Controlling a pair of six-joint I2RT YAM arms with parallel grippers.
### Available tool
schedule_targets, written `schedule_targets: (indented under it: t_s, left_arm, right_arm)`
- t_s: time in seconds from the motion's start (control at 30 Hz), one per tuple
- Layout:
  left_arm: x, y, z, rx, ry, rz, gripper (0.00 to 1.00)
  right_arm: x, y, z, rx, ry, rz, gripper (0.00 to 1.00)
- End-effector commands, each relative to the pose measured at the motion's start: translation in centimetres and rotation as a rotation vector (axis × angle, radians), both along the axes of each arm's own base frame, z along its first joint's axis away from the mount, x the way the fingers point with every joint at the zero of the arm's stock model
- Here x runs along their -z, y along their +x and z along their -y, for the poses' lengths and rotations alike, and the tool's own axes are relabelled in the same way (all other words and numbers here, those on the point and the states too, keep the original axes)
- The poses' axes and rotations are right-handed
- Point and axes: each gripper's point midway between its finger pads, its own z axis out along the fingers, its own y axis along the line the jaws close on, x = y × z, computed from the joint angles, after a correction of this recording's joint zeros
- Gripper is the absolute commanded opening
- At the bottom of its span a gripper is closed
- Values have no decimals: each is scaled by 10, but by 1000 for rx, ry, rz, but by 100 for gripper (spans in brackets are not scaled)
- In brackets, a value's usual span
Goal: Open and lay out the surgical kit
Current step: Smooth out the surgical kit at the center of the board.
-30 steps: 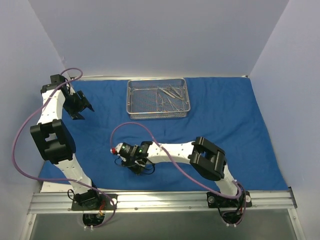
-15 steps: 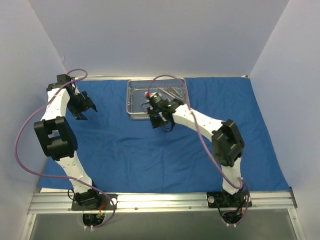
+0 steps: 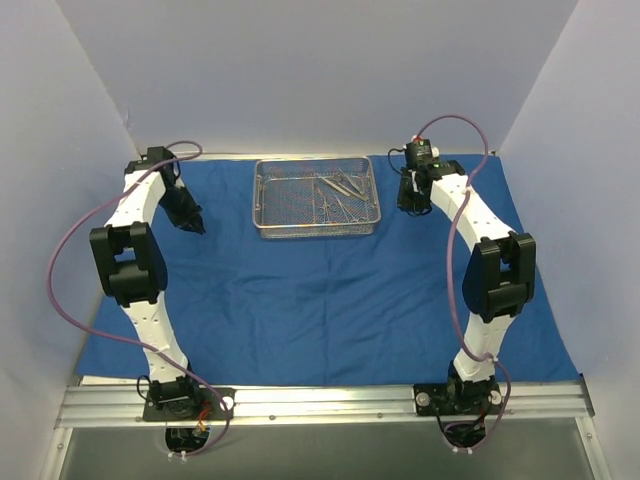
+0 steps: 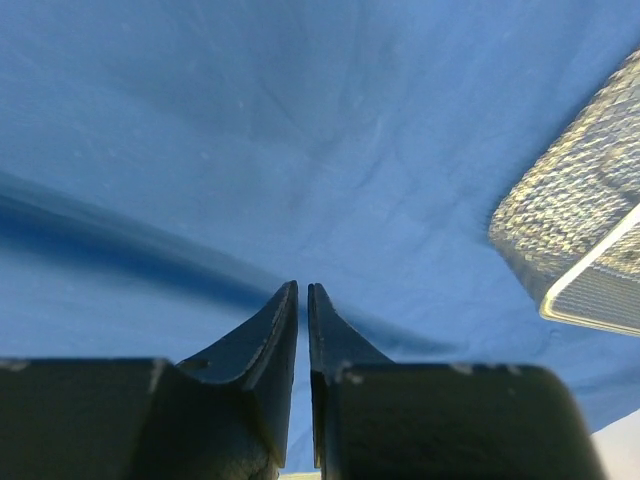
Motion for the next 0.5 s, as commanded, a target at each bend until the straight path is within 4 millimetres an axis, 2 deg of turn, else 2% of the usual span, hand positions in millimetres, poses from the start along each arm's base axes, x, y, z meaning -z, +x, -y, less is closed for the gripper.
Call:
schedule_targets:
  t_s: [0.0,0.07,0.17,0.2,0.23,0.27,0.3,0.33,0.4,0.43,0.47]
  left_arm:
    - [22,-17,7,5,22,-120,18]
    - [35,-24,7,1,32,-179,17]
    - [48,-27,6,-18,29,-219,17]
    - [49,-23,5,-29,20,-218,16]
    - [59,-22,6,-32,11,-247,17]
    - [61,-20,7,-34,6,-258,17]
    - [57,-10,8,-33,-5,-235,17]
    - [65,-7,11,-31,-17,-250,17]
    - [66,2,14,-33,-39,-239,17]
    - [68,10,13,-36,-39,-229,17]
    - [68,11,12,-38,-34,-243,17]
  right_arm:
    - [27,-26,10,14,11,-125,0]
    - [48,-37,16,22,27,-187,0]
    - [73,-42,23,35,35,-235,0]
    - [79,-41,24,38,35,-245,0]
    - [92,-39,29,47,36,-265,0]
    - [98,-38,30,49,38,-273,0]
    - [105,-36,32,52,41,-284,0]
    - [119,-35,35,57,39,-310,0]
    - [128,-29,38,52,33,-319,0]
    - [142,-30,39,55,25,-351,0]
    - [145,-26,42,61,26,-353,0]
